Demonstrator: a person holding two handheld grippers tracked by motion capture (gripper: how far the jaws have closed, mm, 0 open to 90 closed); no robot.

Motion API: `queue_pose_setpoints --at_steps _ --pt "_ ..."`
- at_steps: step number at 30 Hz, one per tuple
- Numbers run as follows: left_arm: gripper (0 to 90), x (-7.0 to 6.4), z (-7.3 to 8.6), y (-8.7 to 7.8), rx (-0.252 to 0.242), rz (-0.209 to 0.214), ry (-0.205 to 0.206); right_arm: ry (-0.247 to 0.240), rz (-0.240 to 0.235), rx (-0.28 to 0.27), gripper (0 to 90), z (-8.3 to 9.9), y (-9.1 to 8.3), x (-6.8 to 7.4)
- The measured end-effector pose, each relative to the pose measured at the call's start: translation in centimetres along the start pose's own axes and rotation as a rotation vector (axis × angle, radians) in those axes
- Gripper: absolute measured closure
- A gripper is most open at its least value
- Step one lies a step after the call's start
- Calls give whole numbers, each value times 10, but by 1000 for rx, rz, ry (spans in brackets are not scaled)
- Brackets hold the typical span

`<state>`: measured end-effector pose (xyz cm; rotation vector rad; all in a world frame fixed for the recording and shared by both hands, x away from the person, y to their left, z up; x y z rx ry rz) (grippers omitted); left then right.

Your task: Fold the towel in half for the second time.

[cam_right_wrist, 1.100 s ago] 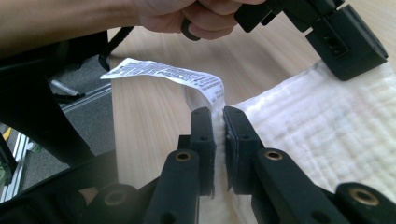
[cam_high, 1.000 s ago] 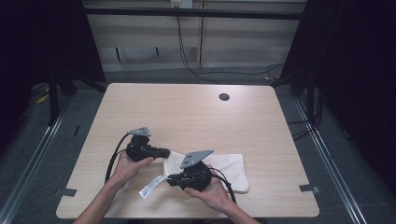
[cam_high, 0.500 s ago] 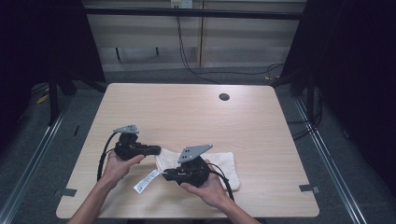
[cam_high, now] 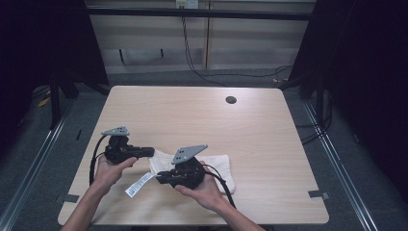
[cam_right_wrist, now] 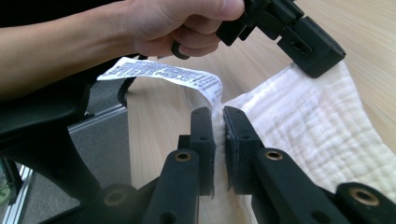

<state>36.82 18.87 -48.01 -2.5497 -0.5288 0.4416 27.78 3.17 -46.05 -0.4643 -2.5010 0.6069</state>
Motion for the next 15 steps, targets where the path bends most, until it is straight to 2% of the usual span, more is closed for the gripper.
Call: queue_pose_setpoints --at_steps 8,10,15 --pt "850 7 0 -9 7 -19 -8 -3 -12 -12 834 -11 12 7" --pt "850 9 -4 -12 6 -43 -20 -10 -4 -8 834 -14 16 8" --pt "851 14 -14 -22 8 -60 -2 -21 1 -7 834 -25 20 10"
Point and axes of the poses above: each handheld gripper's, and its own axes: y roughly forward along the jaws, z roughly out of its underside, x roughly to its left, the point moved 6 cm from there along y, roughly forward along the jaws, and after that the axes turned 12 degrees about y, right-handed, at the moved point
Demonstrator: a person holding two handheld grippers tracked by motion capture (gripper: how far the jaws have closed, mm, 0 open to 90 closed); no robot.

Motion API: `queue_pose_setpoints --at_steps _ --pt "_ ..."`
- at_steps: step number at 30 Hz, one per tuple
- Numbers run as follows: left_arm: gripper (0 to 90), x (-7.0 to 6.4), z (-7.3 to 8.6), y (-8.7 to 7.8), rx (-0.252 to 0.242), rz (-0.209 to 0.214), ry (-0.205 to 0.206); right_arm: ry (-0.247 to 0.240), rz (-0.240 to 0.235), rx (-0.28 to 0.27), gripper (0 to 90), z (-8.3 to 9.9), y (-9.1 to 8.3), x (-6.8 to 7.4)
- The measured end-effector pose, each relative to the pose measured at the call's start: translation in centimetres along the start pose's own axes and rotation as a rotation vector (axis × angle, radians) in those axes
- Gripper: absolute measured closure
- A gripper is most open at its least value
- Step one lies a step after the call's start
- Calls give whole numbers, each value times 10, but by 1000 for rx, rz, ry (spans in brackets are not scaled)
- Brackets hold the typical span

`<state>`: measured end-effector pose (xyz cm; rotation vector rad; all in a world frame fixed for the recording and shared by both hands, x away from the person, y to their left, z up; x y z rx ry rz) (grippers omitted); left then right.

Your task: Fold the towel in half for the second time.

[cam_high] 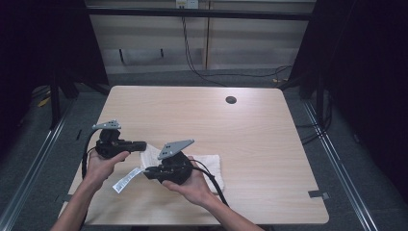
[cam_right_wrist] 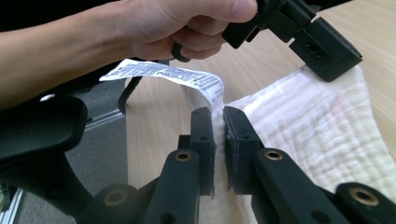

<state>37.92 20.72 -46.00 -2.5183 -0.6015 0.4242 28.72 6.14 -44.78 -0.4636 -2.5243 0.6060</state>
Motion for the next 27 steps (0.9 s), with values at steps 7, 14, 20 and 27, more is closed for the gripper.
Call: queue_pose_setpoints --at_steps 7,14,20,27 --pt "850 4 -7 2 8 -2 -4 5 9 -47 835 -16 1 3" --pt "849 7 -6 29 29 5 -22 36 35 -43 836 -6 1 -13" --pt "849 4 -16 46 41 8 -3 53 60 -64 835 1 -6 -23" --pt "847 -11 -22 56 37 44 25 40 72 -72 832 13 -23 -24"
Point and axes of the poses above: each handheld gripper's, and its own axes: y roughly forward along the jaws, z roughly out of its underside, x roughly to its left, the point moved 6 cm from there along y, roughly forward along the jaws, and after that the axes turned 12 degrees about y, right-handed, at the moved point
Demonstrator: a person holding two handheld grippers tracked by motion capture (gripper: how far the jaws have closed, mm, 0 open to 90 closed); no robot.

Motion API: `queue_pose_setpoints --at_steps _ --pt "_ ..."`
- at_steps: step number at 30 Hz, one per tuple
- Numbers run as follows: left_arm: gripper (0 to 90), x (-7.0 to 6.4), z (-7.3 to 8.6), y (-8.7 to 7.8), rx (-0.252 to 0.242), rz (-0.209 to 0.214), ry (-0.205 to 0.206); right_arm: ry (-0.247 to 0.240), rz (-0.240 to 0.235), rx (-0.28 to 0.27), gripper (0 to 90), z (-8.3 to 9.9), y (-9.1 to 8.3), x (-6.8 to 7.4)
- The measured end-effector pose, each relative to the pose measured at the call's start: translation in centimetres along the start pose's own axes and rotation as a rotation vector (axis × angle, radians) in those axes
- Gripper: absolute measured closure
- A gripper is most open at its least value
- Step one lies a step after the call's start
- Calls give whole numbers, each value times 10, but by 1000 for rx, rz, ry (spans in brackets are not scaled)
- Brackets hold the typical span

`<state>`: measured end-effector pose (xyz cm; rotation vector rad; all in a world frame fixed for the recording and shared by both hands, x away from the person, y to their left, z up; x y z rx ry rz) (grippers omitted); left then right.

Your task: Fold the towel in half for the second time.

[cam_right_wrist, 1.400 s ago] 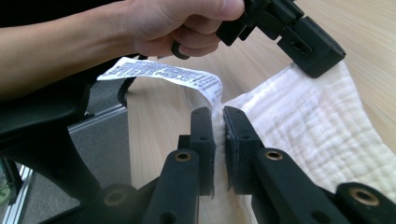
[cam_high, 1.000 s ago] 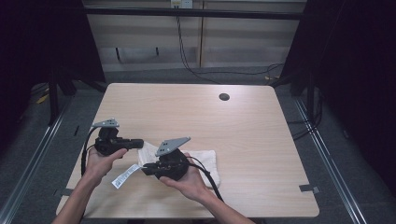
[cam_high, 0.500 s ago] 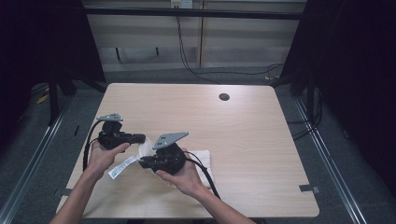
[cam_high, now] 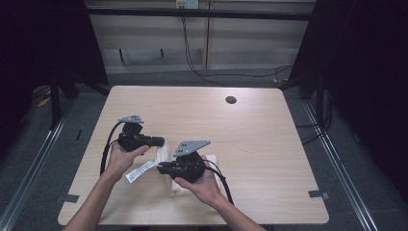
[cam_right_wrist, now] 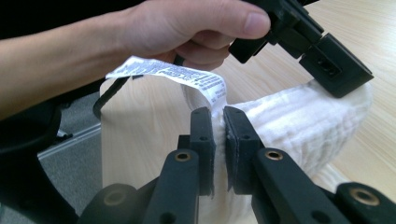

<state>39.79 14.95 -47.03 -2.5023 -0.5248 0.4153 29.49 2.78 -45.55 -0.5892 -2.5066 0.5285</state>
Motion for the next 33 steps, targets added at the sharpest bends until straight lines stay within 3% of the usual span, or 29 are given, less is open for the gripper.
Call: queue_pose_setpoints --at_steps 8,16,20,25,33 --pt "848 -13 -12 19 -3 32 23 1 19 -15 832 7 -24 -6" --pt "851 -26 -26 49 35 55 65 24 46 -18 832 18 -42 -20" --pt "851 -31 -28 63 27 84 61 31 68 -17 831 28 -51 -25" --pt "851 -38 -25 87 55 102 66 67 97 -8 831 42 -61 -36" --pt "851 -42 -24 100 65 108 49 73 137 9 823 58 -68 -43"
Point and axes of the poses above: each handheld gripper's, and its own axes: y roughly forward along the jaws, z roughly out of its underside, x roughly to its left, the point moved 6 cm from there along y, roughly forward along the jaws, and after that the axes turned 12 degrees about y, right-handed, at the moved point
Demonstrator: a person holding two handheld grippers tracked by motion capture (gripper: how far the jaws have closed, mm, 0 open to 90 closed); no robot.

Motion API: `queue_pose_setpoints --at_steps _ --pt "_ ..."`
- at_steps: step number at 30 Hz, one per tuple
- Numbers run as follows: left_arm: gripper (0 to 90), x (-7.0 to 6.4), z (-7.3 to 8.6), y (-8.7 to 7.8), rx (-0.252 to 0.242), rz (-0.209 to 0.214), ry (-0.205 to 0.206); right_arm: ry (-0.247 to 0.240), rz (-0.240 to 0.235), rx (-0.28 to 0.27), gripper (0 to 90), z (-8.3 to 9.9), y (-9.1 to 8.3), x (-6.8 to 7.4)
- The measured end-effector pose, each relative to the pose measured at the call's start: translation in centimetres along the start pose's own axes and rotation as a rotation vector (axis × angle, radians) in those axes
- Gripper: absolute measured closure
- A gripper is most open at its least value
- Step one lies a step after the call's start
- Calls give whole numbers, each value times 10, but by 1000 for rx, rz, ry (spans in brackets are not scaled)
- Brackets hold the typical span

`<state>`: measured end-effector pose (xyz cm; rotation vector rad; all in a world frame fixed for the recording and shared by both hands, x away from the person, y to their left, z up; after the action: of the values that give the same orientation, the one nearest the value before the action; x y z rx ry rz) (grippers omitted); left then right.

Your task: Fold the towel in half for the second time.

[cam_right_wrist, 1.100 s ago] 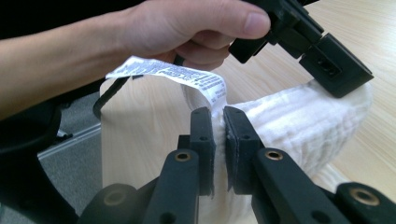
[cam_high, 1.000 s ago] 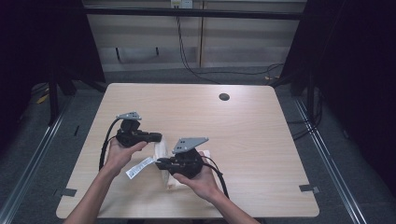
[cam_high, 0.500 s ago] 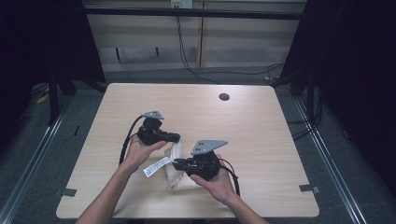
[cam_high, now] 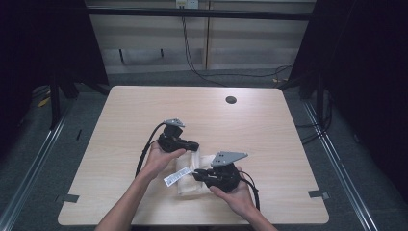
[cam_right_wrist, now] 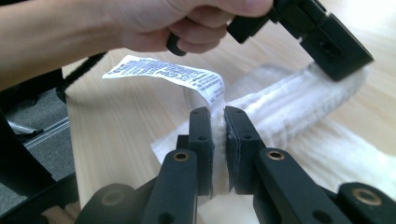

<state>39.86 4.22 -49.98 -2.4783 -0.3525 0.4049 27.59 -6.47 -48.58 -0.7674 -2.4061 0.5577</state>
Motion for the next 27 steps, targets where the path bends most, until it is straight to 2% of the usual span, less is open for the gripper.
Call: queue_pose_setpoints --at_steps 2,5,6,10,11,13,14,18,23,25,27 --pt "851 1 4 5 20 1 -3 15 5 9 822 5 0 -5" --pt "850 3 8 11 34 10 -21 14 31 42 822 15 3 -10" --pt "850 3 9 13 47 7 -15 14 31 44 822 16 3 -11" --pt "848 0 9 18 42 21 -19 19 34 56 822 21 4 -12" --pt "847 -2 8 18 33 16 -13 16 36 57 820 22 3 -11" --pt "848 -9 3 18 40 3 25 12 31 44 819 20 -1 -7" --pt "848 -10 2 20 66 -8 36 14 30 45 819 19 -3 -7" --pt "845 -5 6 28 60 24 -12 17 68 76 805 26 -5 -16" --pt "814 -6 13 38 69 26 -10 42 70 89 751 37 -8 -22" --pt "807 -5 13 41 70 20 -14 33 84 92 732 39 -11 -22" --pt "793 -5 12 42 61 35 -28 31 97 94 711 41 -14 -24"
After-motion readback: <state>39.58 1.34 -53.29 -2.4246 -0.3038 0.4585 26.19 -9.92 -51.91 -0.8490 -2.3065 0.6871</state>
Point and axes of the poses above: each handheld gripper's, and its own axes: y roughly forward along the jaws, z roughly out of its underside, x roughly to its left, the point moved 6 cm from there along y, roughly forward along the jaws, and after that the axes turned 12 degrees about y, right-handed, at the moved point
